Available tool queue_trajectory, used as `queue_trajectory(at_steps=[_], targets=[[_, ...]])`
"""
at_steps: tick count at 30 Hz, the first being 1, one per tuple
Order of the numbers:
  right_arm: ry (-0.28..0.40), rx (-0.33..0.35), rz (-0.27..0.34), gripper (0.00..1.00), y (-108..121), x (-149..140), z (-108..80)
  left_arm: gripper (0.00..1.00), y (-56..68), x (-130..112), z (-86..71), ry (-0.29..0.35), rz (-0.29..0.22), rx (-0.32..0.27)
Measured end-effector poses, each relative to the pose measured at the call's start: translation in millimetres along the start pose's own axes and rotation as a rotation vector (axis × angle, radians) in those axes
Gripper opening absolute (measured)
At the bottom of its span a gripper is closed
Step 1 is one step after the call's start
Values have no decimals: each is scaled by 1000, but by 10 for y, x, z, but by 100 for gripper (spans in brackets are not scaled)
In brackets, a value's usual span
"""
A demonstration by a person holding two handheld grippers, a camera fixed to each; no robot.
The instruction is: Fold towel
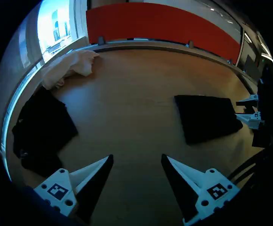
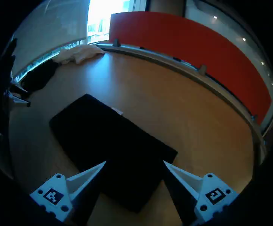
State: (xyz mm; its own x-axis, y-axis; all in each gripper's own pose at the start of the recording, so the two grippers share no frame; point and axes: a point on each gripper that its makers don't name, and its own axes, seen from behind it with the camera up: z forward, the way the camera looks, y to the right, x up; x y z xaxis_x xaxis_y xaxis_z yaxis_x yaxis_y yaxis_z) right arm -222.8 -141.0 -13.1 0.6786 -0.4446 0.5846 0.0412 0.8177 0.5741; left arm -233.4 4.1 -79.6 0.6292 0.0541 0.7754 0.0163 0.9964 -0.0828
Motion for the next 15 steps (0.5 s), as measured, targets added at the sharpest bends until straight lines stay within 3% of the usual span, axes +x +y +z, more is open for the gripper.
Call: queue_trajectory(at_steps=[15], targets=[[-68,3,-6,95,84,-541,-310,94,22,23,-11,3,9,-2]])
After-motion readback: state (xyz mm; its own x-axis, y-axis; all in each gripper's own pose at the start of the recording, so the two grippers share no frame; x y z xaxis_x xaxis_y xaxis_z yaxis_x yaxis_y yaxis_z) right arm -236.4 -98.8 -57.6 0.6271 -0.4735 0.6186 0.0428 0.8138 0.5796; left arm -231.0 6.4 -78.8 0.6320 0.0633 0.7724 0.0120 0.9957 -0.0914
